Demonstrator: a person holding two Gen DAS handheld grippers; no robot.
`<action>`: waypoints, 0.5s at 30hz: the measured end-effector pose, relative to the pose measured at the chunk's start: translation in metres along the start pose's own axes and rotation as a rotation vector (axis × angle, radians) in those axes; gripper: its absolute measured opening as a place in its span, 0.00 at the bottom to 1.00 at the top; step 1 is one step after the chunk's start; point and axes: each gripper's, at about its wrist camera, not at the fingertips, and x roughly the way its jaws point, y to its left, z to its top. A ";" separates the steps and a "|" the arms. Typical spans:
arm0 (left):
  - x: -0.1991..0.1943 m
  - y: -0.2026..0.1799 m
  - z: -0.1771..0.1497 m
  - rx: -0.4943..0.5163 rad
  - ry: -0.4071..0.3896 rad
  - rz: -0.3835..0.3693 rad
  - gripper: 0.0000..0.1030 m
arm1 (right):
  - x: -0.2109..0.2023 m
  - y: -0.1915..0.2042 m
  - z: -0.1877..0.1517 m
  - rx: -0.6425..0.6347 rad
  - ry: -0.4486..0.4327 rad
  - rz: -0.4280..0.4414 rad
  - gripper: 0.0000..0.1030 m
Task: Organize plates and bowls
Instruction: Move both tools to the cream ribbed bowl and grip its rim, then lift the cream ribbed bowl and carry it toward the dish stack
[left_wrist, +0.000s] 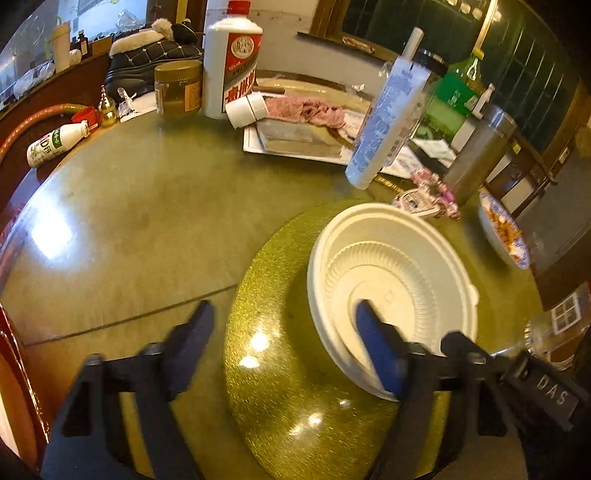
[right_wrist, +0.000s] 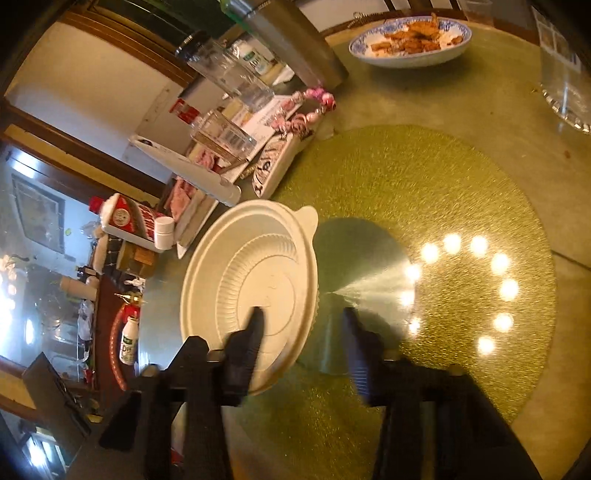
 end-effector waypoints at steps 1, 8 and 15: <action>0.003 0.000 0.000 0.010 0.018 -0.018 0.38 | 0.002 0.001 -0.001 -0.008 0.003 -0.002 0.12; -0.016 -0.004 -0.019 0.112 0.026 -0.060 0.13 | -0.021 0.000 -0.029 -0.033 -0.018 0.019 0.09; -0.061 0.009 -0.054 0.155 -0.003 -0.090 0.13 | -0.060 -0.011 -0.072 -0.047 -0.042 0.040 0.09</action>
